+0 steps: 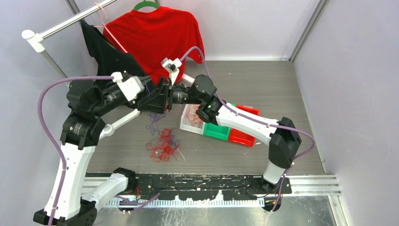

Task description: Untangle the cables

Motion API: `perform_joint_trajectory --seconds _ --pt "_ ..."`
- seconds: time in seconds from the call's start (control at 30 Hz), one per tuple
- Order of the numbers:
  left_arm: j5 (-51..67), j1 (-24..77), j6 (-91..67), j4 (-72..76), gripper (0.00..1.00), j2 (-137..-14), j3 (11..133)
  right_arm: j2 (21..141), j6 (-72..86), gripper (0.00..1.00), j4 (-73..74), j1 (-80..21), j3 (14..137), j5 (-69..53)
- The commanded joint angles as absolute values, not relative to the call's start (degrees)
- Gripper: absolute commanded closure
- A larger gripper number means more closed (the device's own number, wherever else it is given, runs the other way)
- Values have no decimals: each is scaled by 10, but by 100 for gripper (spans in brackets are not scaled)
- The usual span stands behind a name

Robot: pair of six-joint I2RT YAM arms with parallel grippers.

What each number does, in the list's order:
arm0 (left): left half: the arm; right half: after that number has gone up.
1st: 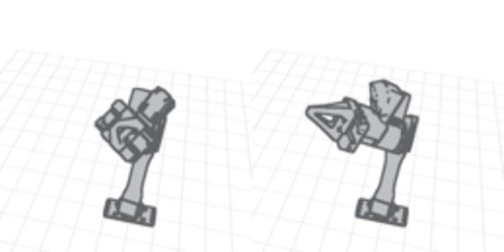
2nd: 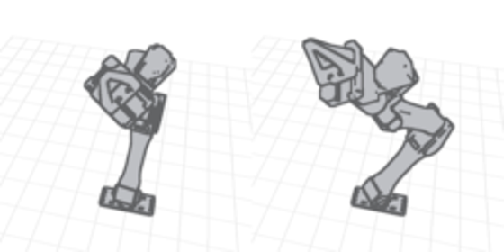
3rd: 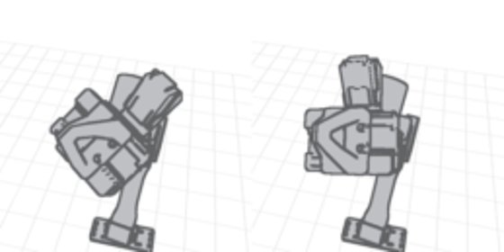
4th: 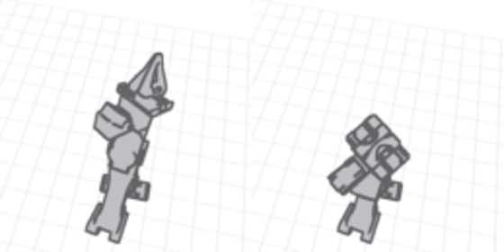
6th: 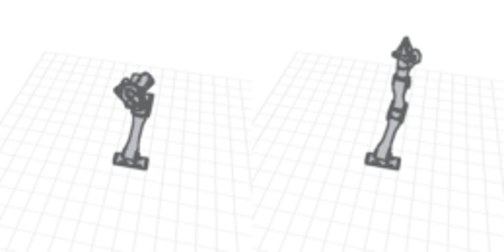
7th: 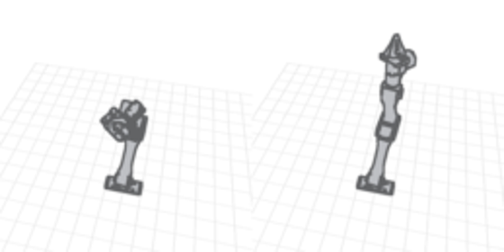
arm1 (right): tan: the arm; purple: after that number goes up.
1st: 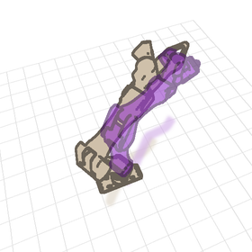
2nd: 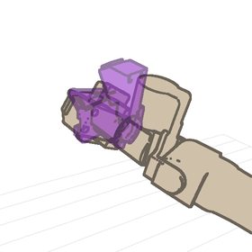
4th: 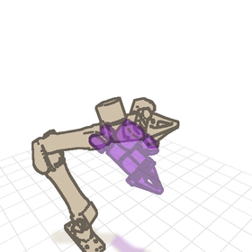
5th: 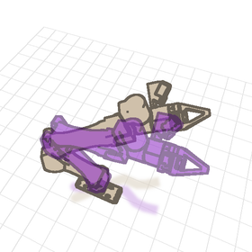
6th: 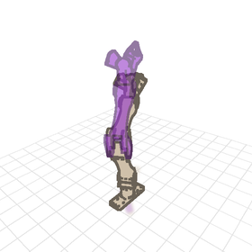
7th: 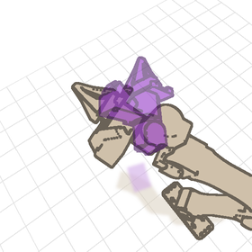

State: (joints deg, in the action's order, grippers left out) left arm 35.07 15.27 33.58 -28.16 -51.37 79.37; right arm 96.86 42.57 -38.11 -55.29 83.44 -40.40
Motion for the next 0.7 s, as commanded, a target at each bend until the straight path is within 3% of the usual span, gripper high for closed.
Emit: perform_joint_trajectory --seconds 0.0,0.27,0.67 --pt "322 153 349 -250 100 -524 831 974 450 64 -429 -555 831 -411" --pt "314 153 355 -234 100 -558 887 1009 465 75 -421 -555 789 -382" --pt "268 153 384 -137 100 -599 980 1045 422 79 -401 -560 688 -315"
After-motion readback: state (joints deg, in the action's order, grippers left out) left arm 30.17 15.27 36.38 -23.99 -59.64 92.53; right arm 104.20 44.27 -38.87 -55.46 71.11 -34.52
